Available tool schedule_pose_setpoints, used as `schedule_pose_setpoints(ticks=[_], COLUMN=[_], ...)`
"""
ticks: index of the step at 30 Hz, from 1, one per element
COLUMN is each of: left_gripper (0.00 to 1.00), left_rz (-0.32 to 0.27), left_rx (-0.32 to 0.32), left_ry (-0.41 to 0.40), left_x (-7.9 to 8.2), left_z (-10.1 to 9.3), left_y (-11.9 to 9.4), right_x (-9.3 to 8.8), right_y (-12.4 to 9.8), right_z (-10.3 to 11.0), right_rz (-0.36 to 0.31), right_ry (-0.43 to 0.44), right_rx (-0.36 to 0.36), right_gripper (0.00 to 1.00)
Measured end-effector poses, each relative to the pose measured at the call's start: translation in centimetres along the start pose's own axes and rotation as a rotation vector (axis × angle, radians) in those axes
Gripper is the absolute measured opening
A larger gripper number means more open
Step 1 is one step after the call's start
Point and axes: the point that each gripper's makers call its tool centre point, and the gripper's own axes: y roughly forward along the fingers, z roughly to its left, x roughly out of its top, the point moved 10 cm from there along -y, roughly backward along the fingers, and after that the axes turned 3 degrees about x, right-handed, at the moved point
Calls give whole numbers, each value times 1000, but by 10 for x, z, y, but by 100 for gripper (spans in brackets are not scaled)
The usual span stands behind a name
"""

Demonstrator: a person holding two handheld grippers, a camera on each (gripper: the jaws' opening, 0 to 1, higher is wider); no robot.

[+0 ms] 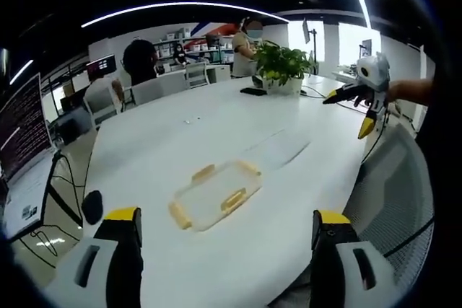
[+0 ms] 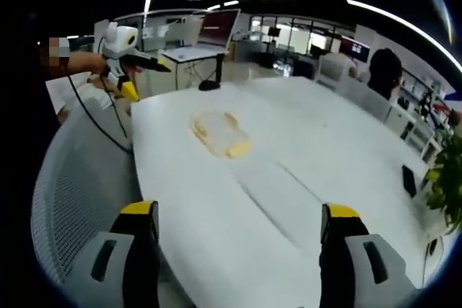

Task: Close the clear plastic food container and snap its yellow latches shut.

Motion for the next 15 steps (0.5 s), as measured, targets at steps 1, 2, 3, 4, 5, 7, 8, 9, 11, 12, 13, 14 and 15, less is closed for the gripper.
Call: schedule_pose_setpoints(ticks=[1,2,3,4,5,7,8,9,11,12,13,14,15], left_gripper=[95,95,95,94,94,93,93,92,92,92,91,91,91], left_rz=[2,4,6,9,11,16,19,21,25,27,30,33,36], left_rx=[-1,-4,-4,-6,-9,-15,-16,-18,-21,-23,-25,-26,-28], left_ry=[3,8,13,16,20,29,31,32,33,33,35,37,39], left_x=[0,0,0,0,0,-1,-1,-2,-3,-3,-4,-5,-6], left_z=[1,2,4,5,5,7,8,9,10,10,11,12,12], left_y=[1,1,2,3,3,5,6,7,8,8,9,10,11], right_x=[1,2,3,4,5,6,7,7,8,9,9,10,11], right_y=[2,4,5,7,8,11,13,15,18,19,21,22,25], right_z=[0,-1,-2,-2,-3,-4,-5,-5,-6,-6,-6,-7,-8], right_rz=[1,1,2,4,5,12,14,18,27,27,27,27,26], right_ry=[-4,-10,-15,-19,-22,-33,-38,-43,-56,-59,-60,-61,-63], right_rx=[5,11,16,22,27,40,47,53,61,63,65,68,70], right_gripper=[91,91,91,91,90,90,90,90,89,89,89,89,89])
